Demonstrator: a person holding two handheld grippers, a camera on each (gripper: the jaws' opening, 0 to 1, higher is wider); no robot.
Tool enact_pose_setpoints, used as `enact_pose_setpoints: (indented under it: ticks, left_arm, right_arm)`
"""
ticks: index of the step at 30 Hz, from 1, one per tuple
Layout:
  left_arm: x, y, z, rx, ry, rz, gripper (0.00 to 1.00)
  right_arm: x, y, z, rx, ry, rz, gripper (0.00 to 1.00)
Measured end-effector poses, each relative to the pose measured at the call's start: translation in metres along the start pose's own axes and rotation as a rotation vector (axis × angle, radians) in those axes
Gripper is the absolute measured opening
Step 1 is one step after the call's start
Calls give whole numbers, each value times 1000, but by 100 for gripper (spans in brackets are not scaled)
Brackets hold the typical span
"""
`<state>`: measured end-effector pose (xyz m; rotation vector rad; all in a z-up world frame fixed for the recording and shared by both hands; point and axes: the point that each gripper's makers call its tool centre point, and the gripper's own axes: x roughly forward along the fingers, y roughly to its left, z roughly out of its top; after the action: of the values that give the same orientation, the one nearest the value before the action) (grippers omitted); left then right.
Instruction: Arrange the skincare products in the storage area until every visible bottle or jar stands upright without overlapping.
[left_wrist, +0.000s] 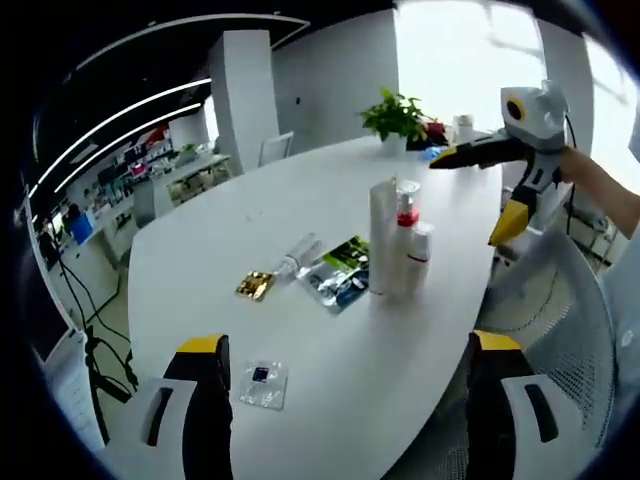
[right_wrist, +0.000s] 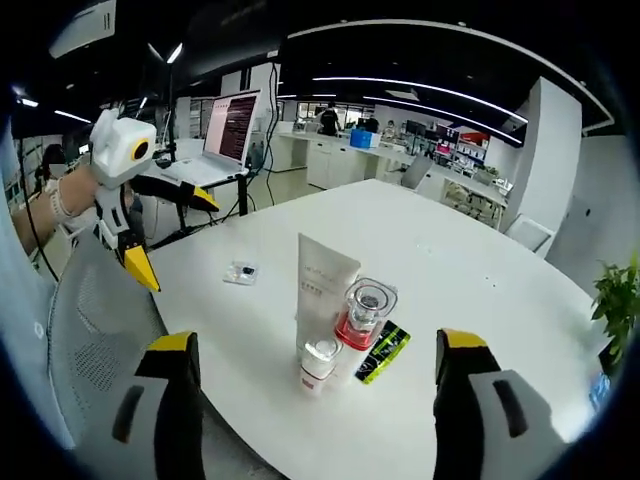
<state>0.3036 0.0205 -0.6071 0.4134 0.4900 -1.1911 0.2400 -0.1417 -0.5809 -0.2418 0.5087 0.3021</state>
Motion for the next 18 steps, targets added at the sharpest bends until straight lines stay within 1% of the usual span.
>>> enact_pose_setpoints:
  ticks: [6,7,10,18]
  left_arm:
    - [4,4,2,-2,-3,-11,97]
    - [6,5,2,-5,-1,-13,97]
    - [9,10,2,-5,8,-13,97]
    - [29,31,7,26,36,-15,97]
  right_arm:
    - [2,-3,1,25,-4,7,100]
    - [3,-1,2,25,-6,21,100]
    - [5,-1,2,23,-4,25,100]
    - [9,-9,-1,37,9,20,100]
